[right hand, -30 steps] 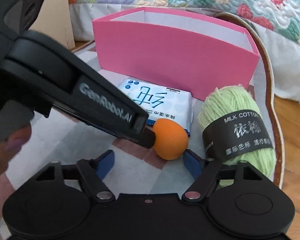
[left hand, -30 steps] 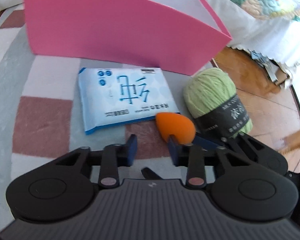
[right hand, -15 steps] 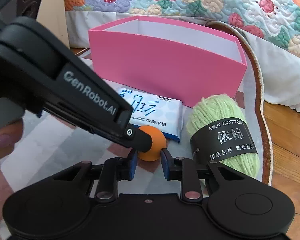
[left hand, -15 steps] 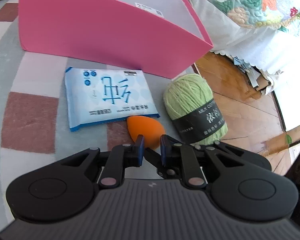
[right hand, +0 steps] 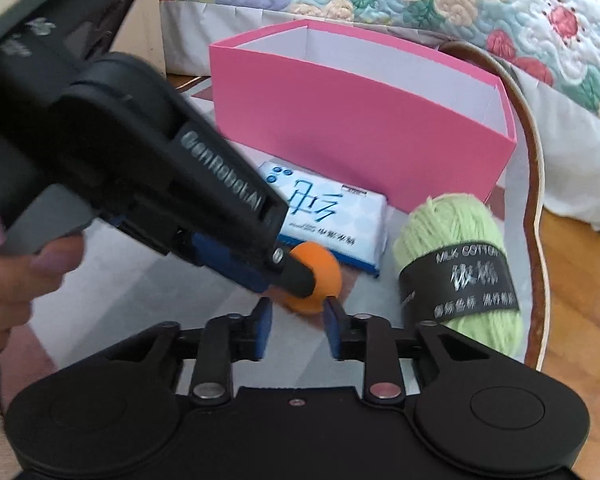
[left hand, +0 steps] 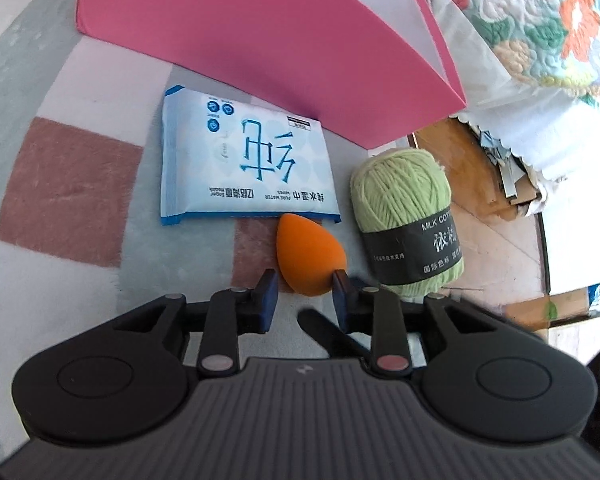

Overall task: Organize objects
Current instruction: 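Close the left tool on the orange sponge and lift it, then carry the orange sponge over the pink box with the left tool, then lower the sponge into the pink box and open the left tool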

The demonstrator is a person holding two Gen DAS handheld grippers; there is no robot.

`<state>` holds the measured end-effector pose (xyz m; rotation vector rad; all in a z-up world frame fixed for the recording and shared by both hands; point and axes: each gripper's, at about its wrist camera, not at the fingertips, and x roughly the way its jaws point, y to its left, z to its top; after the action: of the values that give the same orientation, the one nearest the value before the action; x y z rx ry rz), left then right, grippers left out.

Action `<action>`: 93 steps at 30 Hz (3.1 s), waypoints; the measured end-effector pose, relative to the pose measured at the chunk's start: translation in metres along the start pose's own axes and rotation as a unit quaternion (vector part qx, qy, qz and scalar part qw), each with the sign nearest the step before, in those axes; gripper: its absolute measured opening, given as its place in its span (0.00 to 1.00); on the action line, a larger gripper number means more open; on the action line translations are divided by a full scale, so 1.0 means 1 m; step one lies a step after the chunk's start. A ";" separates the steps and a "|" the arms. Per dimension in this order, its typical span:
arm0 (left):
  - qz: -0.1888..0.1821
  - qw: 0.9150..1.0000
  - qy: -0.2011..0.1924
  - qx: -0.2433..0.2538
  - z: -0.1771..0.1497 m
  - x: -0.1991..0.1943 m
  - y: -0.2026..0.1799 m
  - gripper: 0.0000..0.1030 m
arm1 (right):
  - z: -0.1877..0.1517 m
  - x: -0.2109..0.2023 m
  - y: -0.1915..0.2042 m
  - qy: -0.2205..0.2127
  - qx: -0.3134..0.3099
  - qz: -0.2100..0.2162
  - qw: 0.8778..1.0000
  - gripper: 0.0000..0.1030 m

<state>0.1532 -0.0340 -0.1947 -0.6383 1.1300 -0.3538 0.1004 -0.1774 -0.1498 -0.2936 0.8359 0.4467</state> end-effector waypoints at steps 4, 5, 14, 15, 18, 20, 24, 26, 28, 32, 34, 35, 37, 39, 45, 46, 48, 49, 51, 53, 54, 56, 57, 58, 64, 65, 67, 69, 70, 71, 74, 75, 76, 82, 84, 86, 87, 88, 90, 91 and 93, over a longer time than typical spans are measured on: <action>-0.004 1.000 -0.004 0.006 0.000 0.000 0.000 0.27 | 0.012 0.025 -0.004 0.023 -0.020 -0.014 0.999 0.48; -0.004 1.000 -0.008 0.008 0.000 -0.001 0.000 0.29 | 0.014 0.030 -0.005 0.027 -0.016 -0.010 0.999 0.47; -0.016 0.998 -0.012 0.058 -0.003 -0.013 -0.017 0.38 | 0.014 0.015 -0.003 0.005 0.001 -0.003 1.000 0.39; -0.017 0.998 -0.011 0.060 -0.004 -0.014 -0.018 0.39 | 0.014 0.012 -0.005 0.005 0.013 0.001 1.000 0.39; -0.016 0.998 -0.008 0.065 -0.008 -0.016 -0.023 0.39 | 0.010 0.001 -0.006 -0.001 0.034 0.011 0.999 0.39; -0.015 0.998 -0.005 0.064 -0.010 -0.019 -0.024 0.39 | 0.008 -0.003 -0.002 -0.004 0.037 0.013 0.999 0.39; -0.020 0.998 -0.009 0.058 -0.016 -0.033 -0.023 0.39 | 0.009 -0.016 0.007 -0.011 0.034 0.024 0.999 0.39; -0.028 0.998 -0.013 0.050 -0.018 -0.045 -0.023 0.39 | 0.011 -0.022 0.012 -0.018 0.027 0.027 0.999 0.39; -0.035 0.998 -0.004 0.048 -0.022 -0.058 -0.024 0.39 | 0.014 -0.033 0.016 -0.024 0.023 0.030 0.999 0.39; -0.024 0.996 -0.022 0.077 -0.031 -0.085 -0.037 0.40 | 0.019 -0.057 0.025 -0.037 0.014 0.055 0.998 0.39; -0.025 0.996 -0.025 0.078 -0.033 -0.096 -0.043 0.40 | 0.020 -0.069 0.031 -0.044 0.011 0.053 0.998 0.39; -0.025 0.996 -0.026 0.079 -0.033 -0.101 -0.046 0.40 | 0.020 -0.077 0.034 -0.047 0.011 0.054 0.997 0.39; -0.022 0.996 -0.029 0.083 -0.031 -0.112 -0.054 0.40 | 0.026 -0.085 0.032 -0.054 0.013 0.058 0.997 0.39; -0.019 0.995 -0.032 0.092 -0.027 -0.124 -0.064 0.40 | 0.032 -0.094 0.030 -0.063 0.011 0.062 0.996 0.39; -0.002 0.990 -0.056 0.132 -0.007 -0.159 -0.102 0.40 | 0.059 -0.127 0.023 -0.102 -0.006 0.061 0.993 0.39; 0.004 0.988 -0.061 0.139 -0.001 -0.165 -0.110 0.41 | 0.066 -0.132 0.020 -0.108 -0.006 0.061 0.992 0.39; 0.018 0.987 -0.068 0.148 0.010 -0.175 -0.124 0.41 | 0.080 -0.137 0.014 -0.115 -0.008 0.062 0.991 0.39; 0.024 0.985 -0.073 0.154 0.016 -0.179 -0.131 0.41 | 0.087 -0.140 0.011 -0.117 -0.010 0.063 0.991 0.39; 0.034 0.981 -0.085 0.169 0.028 -0.184 -0.145 0.41 | 0.103 -0.142 0.005 -0.121 -0.014 0.062 0.991 0.39; 0.041 0.979 -0.094 0.174 0.042 -0.186 -0.154 0.42 | 0.118 -0.145 -0.001 -0.125 -0.019 0.057 0.990 0.39; 0.043 0.979 -0.097 0.173 0.051 -0.185 -0.157 0.42 | 0.125 -0.145 -0.004 -0.127 -0.021 0.053 0.990 0.39; 0.045 0.979 -0.103 0.172 0.066 -0.180 -0.162 0.42 | 0.139 -0.142 -0.011 -0.130 -0.025 0.042 0.990 0.39; 0.046 0.978 -0.107 0.173 0.075 -0.175 -0.165 0.43 | 0.146 -0.139 -0.015 -0.131 -0.023 0.036 0.990 0.39; 0.045 0.978 -0.109 0.173 0.084 -0.169 -0.166 0.43 | 0.152 -0.136 -0.020 -0.132 -0.020 0.029 0.991 0.39; 0.028 0.984 -0.105 0.145 0.133 -0.116 -0.163 0.43 | 0.189 -0.093 -0.055 -0.096 0.030 -0.016 0.995 0.40; 0.024 0.985 -0.100 0.135 0.140 -0.104 -0.160 0.42 | 0.192 -0.083 -0.062 -0.088 0.040 -0.020 0.995 0.40; 0.017 0.990 -0.085 0.112 0.155 -0.081 -0.151 0.42 | 0.199 -0.062 -0.076 -0.065 0.057 -0.025 0.996 0.40; 0.012 0.994 -0.068 0.088 0.167 -0.058 -0.142 0.41 | 0.202 -0.038 -0.094 -0.041 0.073 -0.024 0.996 0.40; 0.011 0.995 -0.060 0.081 0.172 -0.046 -0.138 0.41 | 0.202 -0.027 -0.102 -0.031 0.083 -0.025 0.996 0.40; 0.006 0.996 -0.054 0.074 0.176 -0.036 -0.133 0.41 | 0.202 -0.016 -0.109 -0.020 0.091 -0.028 0.995 0.40; -0.014 0.998 -0.035 0.047 0.187 -0.010 -0.120 0.41 | 0.200 0.007 -0.121 -0.005 0.106 -0.044 0.993 0.40; -0.019 0.999 -0.029 0.039 0.189 -0.004 -0.117 0.41 | 0.199 0.014 -0.125 -0.001 0.110 -0.047 0.993 0.40; -0.021 0.999 -0.024 0.033 0.190 0.002 -0.115 0.41 | 0.197 0.020 -0.129 0.002 0.114 -0.051 0.992 0.40; 0.003 1.000 -0.001 0.028 0.196 0.036 -0.113 0.41 | 0.188 0.051 -0.135 0.013 0.103 -0.076 0.992 0.40; 0.001 1.000 -0.004 0.020 0.196 0.038 -0.109 0.42 | 0.186 0.054 -0.139 0.006 0.110 -0.072 0.991 0.41; 0.008 1.000 -0.005 0.013 0.194 0.036 -0.103 0.46 | 0.185 0.055 -0.141 0.004 0.110 -0.064 0.992 0.42; 0.011 1.000 -0.003 0.006 0.194 0.033 -0.099 0.49 | 0.184 0.055 -0.141 0.004 0.105 -0.060 0.993 0.45; 0.014 1.000 0.001 0.001 0.192 0.030 -0.095 0.51 | 0.182 0.054 -0.140 0.005 0.096 -0.063 0.993 0.52; 0.018 1.000 0.012 -0.002 0.189 0.022 -0.088 0.56 | 0.173 0.050 -0.135 -0.008 0.076 -0.070 0.995 0.62; 0.015 1.000 0.014 0.000 0.187 0.018 -0.087 0.56 | 0.168 0.046 -0.134 -0.017 0.072 -0.059 0.996 0.62; 0.017 1.000 0.014 0.009 0.181 0.007 -0.088 0.58 | 0.162 0.038 -0.133 -0.031 0.075 -0.043 0.996 0.63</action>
<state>0.3269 -0.0531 -0.0939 -0.5992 1.1620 -0.3454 0.2924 -0.2145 -0.0653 -0.1747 0.7881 0.3098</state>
